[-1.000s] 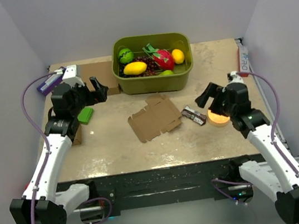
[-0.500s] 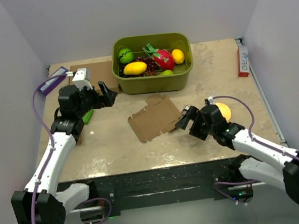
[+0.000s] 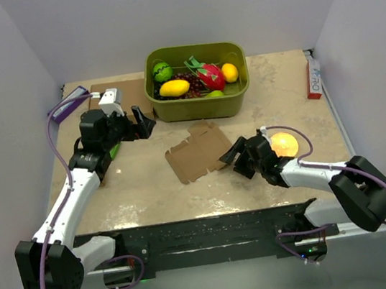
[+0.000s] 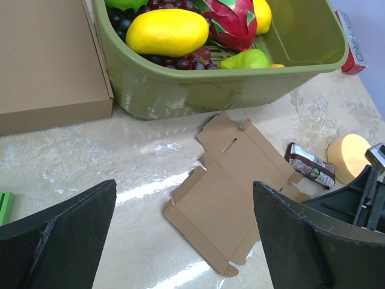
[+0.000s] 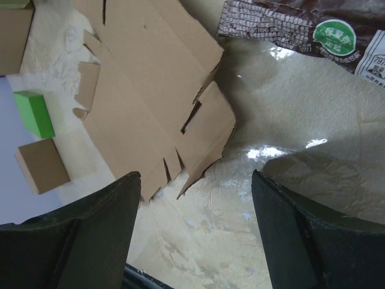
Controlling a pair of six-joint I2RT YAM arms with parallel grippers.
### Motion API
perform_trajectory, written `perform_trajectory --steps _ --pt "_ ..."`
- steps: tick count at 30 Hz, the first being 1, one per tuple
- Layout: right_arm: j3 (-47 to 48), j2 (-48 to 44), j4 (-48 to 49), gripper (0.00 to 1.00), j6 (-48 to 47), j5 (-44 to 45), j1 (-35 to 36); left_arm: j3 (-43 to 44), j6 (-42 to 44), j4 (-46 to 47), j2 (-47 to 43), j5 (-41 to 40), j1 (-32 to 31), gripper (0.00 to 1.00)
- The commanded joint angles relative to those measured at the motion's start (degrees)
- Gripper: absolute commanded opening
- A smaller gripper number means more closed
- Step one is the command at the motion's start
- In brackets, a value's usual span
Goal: Fold the paper box
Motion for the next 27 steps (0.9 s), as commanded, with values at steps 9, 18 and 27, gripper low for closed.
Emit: perform_trajectory --steps 9,18,27 --pt "0.3 5.1 7.7 0.43 3.5 5.8 1.6 -0.5 -0.4 2.7 0.0 1.3 -0.9 0.99" --pt "-0.9 8.5 13.2 0.07 3.9 4.7 1.6 -0.6 0.2 3.2 0.6 2.4 -1.5 0.99" --pt "4.7 -4.4 4.0 0.0 -4.4 4.2 1.5 -0.6 2.4 5.6 -1.5 7.1 -1.5 1.0"
